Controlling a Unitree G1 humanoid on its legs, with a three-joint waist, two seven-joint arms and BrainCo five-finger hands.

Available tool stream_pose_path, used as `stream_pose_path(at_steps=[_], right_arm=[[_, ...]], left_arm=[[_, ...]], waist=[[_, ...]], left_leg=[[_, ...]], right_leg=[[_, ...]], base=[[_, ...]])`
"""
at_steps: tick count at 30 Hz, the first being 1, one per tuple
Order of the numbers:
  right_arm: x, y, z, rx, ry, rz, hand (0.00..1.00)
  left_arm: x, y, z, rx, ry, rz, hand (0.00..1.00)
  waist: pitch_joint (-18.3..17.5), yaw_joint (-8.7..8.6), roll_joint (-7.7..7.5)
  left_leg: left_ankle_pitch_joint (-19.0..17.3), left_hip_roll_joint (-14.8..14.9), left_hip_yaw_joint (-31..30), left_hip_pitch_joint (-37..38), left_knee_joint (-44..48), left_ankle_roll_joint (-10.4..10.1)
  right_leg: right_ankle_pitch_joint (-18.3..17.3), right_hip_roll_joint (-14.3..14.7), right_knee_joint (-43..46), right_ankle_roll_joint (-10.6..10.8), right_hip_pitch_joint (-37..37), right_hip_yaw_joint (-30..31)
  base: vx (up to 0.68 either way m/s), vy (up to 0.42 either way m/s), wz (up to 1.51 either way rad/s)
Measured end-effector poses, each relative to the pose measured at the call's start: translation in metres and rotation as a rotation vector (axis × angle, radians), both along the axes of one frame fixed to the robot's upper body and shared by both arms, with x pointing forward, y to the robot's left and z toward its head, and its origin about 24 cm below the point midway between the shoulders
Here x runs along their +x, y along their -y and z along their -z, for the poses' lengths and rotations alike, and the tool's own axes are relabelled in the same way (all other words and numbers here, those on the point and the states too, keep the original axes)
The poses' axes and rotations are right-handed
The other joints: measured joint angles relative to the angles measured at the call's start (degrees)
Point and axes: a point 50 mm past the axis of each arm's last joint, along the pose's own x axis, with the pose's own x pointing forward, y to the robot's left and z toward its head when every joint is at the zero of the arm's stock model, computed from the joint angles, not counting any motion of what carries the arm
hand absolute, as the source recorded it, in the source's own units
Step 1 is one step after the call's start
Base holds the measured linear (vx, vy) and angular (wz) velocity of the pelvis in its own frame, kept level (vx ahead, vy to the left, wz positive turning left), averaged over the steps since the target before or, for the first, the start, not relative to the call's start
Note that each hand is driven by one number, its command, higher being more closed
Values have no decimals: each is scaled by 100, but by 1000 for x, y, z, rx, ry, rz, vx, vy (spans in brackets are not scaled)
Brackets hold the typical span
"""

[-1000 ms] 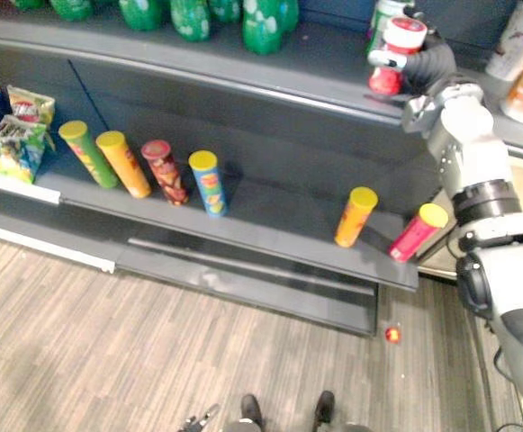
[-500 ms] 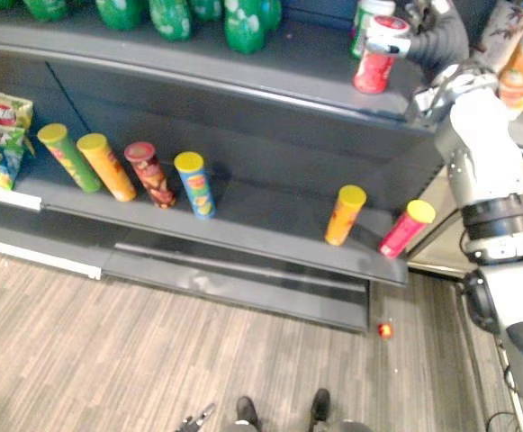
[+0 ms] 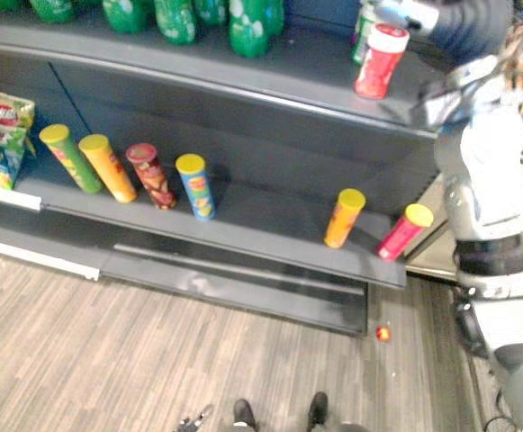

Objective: Put the gum and the chips on the shelf.

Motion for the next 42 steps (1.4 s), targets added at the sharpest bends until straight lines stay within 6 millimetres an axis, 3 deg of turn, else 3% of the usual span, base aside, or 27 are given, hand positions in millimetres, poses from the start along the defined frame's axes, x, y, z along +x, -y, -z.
stream_pose_path(at_steps=[4, 11, 12, 16, 17, 18, 19, 24, 26, 27, 29, 34, 42], right_arm=[[-8, -27, 50, -15, -89, -52, 0], [-30, -78, 135, -287, -263, -135, 0], [-33, -81, 143, -310, -283, -143, 0], [-45, -86, 209, -458, -494, -182, 0], [-48, -82, 231, -494, -576, -176, 0], [-49, -80, 241, -511, -613, -171, 0], [-72, -57, 315, -657, -893, -141, 0], [-89, -36, 355, -647, -1083, -99, 0], [-97, -12, 390, -553, -1290, -11, 0], [-112, 14, 420, -470, -1491, 83, 0], [-132, 35, 444, -451, -1648, 156, 0], [-175, 63, 475, -362, -1893, 257, 0], [-206, 85, 491, -97, -2077, 400, 0]], left_arm=[[-1, -1, 0, 25, -17, 20, 0], [-4, -2, 1, 58, -45, 36, 0], [-4, -2, 1, 63, -49, 38, 0], [-5, -2, 1, 78, -58, 42, 0], [-5, -2, 1, 78, -57, 42, 0], [-5, -1, 1, 77, -57, 42, 0], [-5, 6, 2, 71, -55, 60, 0], [-6, 9, 3, 68, -53, 67, 0], [-8, 11, 4, 70, -58, 58, 0], [-9, 13, 4, 68, -57, 51, 0], [-10, 17, 5, 55, -55, 38, 0], [-12, 17, 5, 33, -48, 41, 0], [-12, 21, 6, 15, -41, 63, 0]], waist=[[-23, 7, -26], [-156, 11, -41], [-174, 11, -42], [-198, -3, -40], [-199, 5, -31], [-204, 4, -23], [-249, -3, 84], [-323, -68, 249], [-400, -55, 296], [-404, -53, 333], [-387, -68, 361], [-386, -150, 382], [-362, -145, 463]], left_leg=[[0, 1, -1, 5, 0, -1], [-9, -1, -3, -1, -1, -14], [-9, -2, -2, 0, -1, -15], [-11, -10, 0, 2, -1, -17], [-13, -13, 3, 7, 0, -20], [-14, -14, 6, 8, 0, -22], [-60, -24, 29, 2, -1, -83], [-60, -16, 61, -13, -2, -85], [-66, -17, 34, -7, -9, -92], [-66, -22, 26, -9, -22, -92], [-67, -23, 27, -9, -27, -92], [-69, -14, 32, 18, -30, -96], [-98, -40, 31, 190, -36, -104]], right_leg=[[-3, -7, 12, -2, 7, -8], [-18, -14, 34, -18, -3, -15], [-20, -14, 34, -20, -3, -13], [-21, -20, 49, -21, -11, -2], [-29, -26, 58, -10, -9, -2], [-38, -28, 62, 2, -9, -2], [-60, -51, 122, -4, -63, 23], [-80, -37, 124, -32, -99, 70], [-116, -40, 141, -8, -89, 54], [-119, -51, 154, -9, -88, 31], [-119, -53, 162, -9, -92, 33], [-136, -45, 183, -24, -84, 41], [-193, -74, 173, -19, 74, 35]], base=[[0, 0, 0], [0, 0, 0], [0, 0, 0], [0, 0, 0], [0, 0, 0], [0, 0, -5], [-4, 0, -7], [-2, -8, -4], [26, -7, 7], [23, 1, 4], [0, 0, 0], [0, 0, 0], [-2, 2, 1]])
